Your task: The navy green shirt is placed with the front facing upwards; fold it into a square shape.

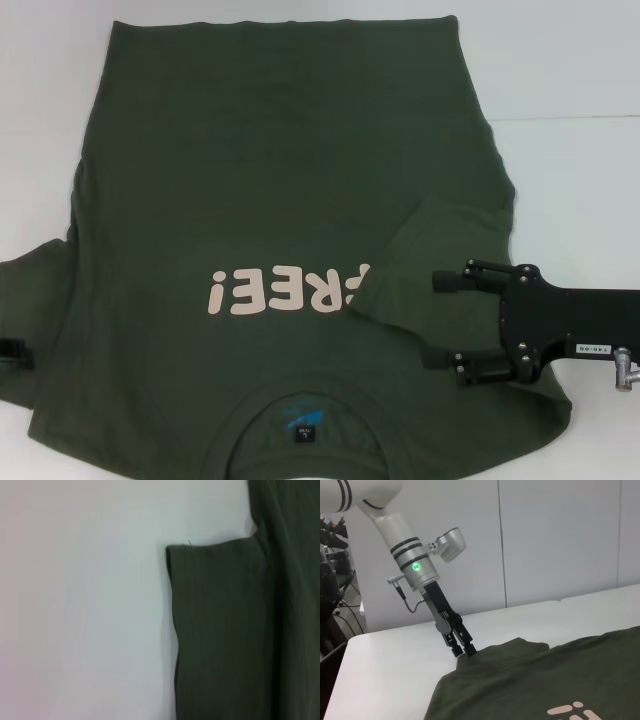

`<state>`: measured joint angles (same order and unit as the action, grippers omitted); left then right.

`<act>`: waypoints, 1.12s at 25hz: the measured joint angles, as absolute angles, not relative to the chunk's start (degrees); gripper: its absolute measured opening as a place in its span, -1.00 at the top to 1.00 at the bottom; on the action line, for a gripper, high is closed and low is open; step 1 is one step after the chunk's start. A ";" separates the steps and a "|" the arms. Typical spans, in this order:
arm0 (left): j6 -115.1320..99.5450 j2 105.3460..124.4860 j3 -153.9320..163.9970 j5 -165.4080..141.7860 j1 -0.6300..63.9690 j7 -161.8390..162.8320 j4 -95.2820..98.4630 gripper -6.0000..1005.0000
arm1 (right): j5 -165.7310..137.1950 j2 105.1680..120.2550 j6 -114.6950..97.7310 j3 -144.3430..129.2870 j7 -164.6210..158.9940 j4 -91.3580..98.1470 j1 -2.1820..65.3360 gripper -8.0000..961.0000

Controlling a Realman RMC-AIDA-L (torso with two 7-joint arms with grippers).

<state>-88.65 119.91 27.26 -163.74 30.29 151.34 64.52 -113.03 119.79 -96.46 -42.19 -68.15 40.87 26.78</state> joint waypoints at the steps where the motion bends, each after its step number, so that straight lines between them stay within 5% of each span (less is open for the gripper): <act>1: -88.63 119.92 27.26 -163.74 30.34 151.34 64.24 -0.82 | -113.03 119.79 -96.46 -42.22 -68.19 40.87 26.81 -0.88; 19: -87.91 119.61 27.40 -163.74 31.74 150.98 61.30 -0.82 | -113.02 119.79 -95.89 -42.18 -69.28 40.87 27.07 -0.86; 28: -86.58 119.64 29.56 -163.74 31.83 150.66 61.18 -0.07 | -113.02 119.80 -95.88 -42.22 -69.43 40.85 26.99 -0.85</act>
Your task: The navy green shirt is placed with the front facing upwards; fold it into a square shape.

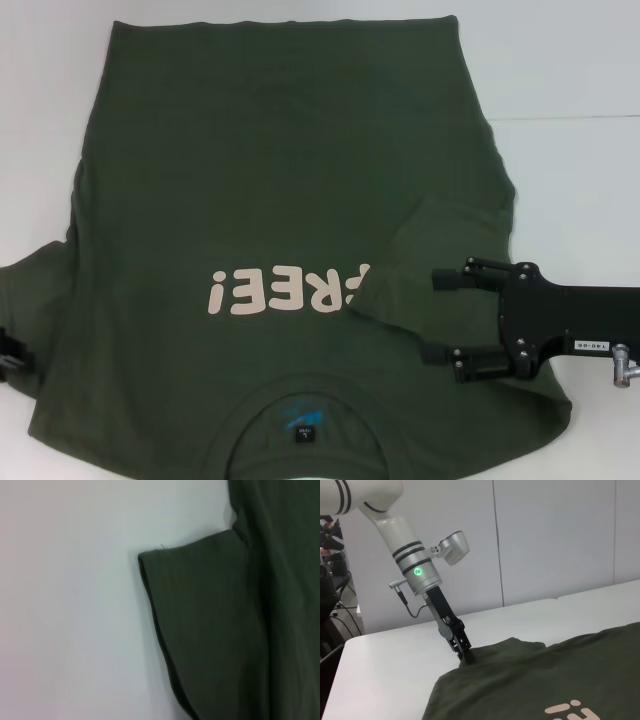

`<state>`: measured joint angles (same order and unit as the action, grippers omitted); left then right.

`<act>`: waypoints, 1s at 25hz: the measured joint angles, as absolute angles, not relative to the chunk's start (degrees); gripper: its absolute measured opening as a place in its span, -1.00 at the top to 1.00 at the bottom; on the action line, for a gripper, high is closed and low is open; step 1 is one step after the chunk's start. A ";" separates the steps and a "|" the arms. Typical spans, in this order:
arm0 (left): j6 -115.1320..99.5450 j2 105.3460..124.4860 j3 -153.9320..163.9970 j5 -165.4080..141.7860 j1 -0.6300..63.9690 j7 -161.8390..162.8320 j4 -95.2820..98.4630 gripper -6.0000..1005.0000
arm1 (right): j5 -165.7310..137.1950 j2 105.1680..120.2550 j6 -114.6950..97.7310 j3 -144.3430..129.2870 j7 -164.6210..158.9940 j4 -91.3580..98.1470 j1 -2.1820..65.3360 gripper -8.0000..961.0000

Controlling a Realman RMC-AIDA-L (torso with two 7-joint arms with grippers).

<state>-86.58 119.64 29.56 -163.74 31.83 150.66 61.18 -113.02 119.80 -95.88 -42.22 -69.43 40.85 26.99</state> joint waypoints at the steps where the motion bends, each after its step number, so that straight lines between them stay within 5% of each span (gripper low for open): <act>1: -86.55 119.62 29.61 -163.74 31.86 150.64 61.18 0.02 | -113.02 119.80 -95.88 -42.23 -69.48 40.82 26.95 -0.85; 10: -86.48 119.53 30.10 -163.74 31.92 150.13 61.28 0.77 | -113.02 119.80 -95.91 -42.28 -69.61 40.78 26.82 -0.84; 25: -82.83 119.30 32.88 -163.83 29.17 149.15 67.88 0.87 | -112.87 119.89 -95.68 -42.19 -69.70 39.85 26.81 -0.82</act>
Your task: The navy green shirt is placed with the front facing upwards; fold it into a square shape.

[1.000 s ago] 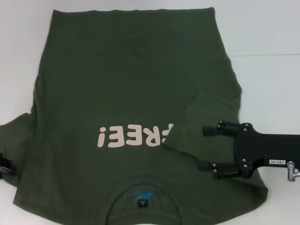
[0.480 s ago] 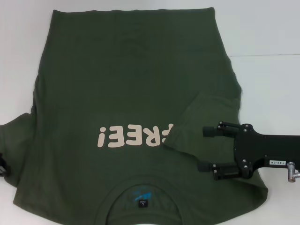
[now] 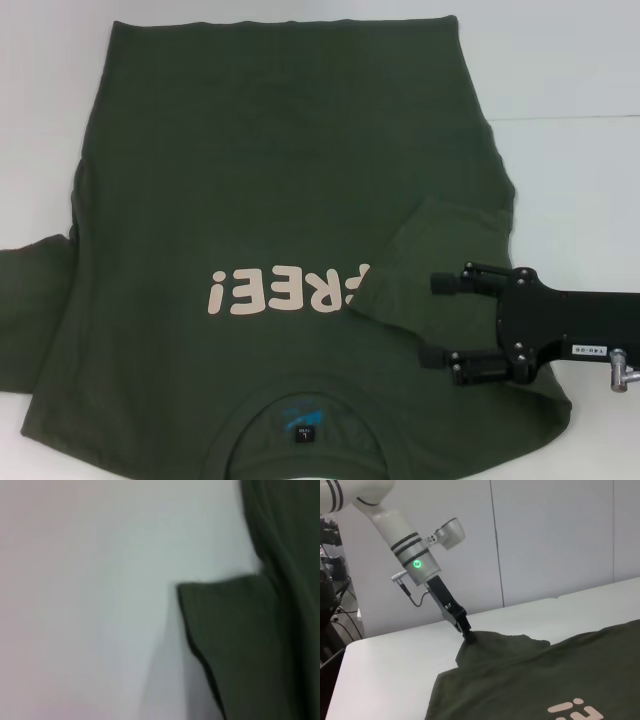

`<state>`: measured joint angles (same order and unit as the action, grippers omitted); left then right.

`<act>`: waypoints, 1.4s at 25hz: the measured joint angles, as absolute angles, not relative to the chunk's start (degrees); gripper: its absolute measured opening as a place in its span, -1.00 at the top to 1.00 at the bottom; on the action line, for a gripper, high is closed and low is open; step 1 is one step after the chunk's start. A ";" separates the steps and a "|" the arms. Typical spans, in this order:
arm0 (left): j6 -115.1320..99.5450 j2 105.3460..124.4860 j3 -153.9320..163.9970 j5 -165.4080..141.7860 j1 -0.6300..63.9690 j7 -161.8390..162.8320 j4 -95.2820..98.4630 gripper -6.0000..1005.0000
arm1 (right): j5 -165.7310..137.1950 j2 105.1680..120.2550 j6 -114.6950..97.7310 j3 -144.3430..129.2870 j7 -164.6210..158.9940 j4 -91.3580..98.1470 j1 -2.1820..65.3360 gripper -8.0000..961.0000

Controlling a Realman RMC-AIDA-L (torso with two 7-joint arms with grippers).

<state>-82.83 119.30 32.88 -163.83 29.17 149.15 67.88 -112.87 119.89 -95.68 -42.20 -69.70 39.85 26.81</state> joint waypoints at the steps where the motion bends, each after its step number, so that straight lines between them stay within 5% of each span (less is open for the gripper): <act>1: -81.94 119.14 32.68 -163.85 29.03 149.15 68.03 0.87 | -112.84 119.88 -95.63 -42.18 -69.69 39.69 26.79 -0.82; 35: -73.66 118.10 33.14 -163.81 31.54 147.02 68.27 0.87 | -112.59 120.00 -94.57 -42.19 -68.69 34.71 27.60 -0.80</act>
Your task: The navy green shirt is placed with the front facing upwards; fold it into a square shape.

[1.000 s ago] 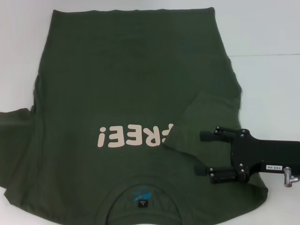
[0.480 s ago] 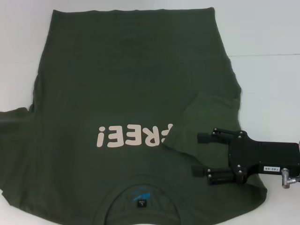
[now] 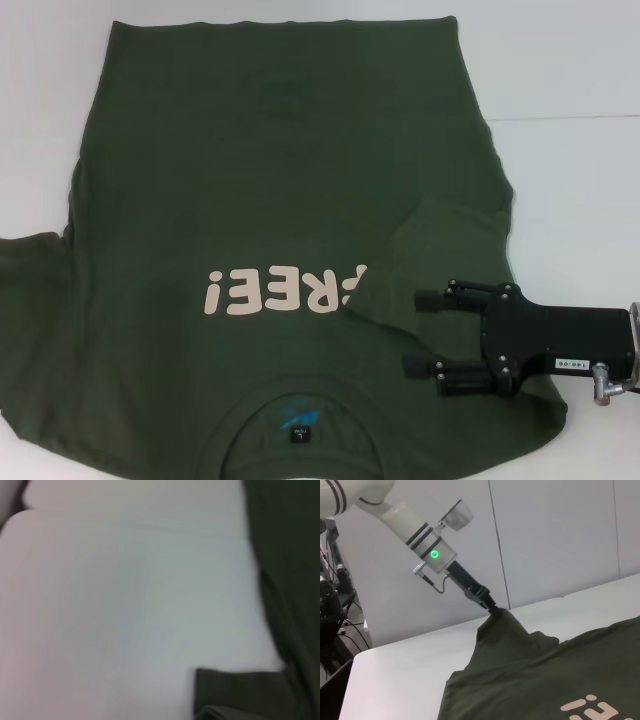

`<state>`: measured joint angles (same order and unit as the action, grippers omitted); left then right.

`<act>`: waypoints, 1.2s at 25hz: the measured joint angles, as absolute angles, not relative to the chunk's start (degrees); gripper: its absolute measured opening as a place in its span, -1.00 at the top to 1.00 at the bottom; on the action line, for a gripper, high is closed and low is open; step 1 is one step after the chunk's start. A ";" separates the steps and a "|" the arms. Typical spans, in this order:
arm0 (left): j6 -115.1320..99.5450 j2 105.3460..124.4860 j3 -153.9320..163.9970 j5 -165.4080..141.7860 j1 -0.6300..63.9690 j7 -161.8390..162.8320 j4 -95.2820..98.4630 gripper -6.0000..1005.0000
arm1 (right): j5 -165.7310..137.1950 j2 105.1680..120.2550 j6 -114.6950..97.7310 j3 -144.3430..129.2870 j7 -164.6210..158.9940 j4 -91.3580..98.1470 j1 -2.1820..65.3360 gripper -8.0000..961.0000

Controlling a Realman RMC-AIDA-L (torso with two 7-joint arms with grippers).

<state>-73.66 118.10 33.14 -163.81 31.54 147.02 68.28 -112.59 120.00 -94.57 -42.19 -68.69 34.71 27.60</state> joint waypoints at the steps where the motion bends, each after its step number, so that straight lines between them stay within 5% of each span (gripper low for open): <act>1: -73.95 118.08 33.49 -163.79 31.96 147.13 68.27 0.87 | -112.59 119.98 -94.57 -42.19 -68.54 34.50 27.60 -0.80; 30: -76.12 119.89 38.47 -150.19 42.53 146.92 54.70 0.87 | -112.58 119.95 -94.12 -41.68 -65.43 31.04 25.82 -0.80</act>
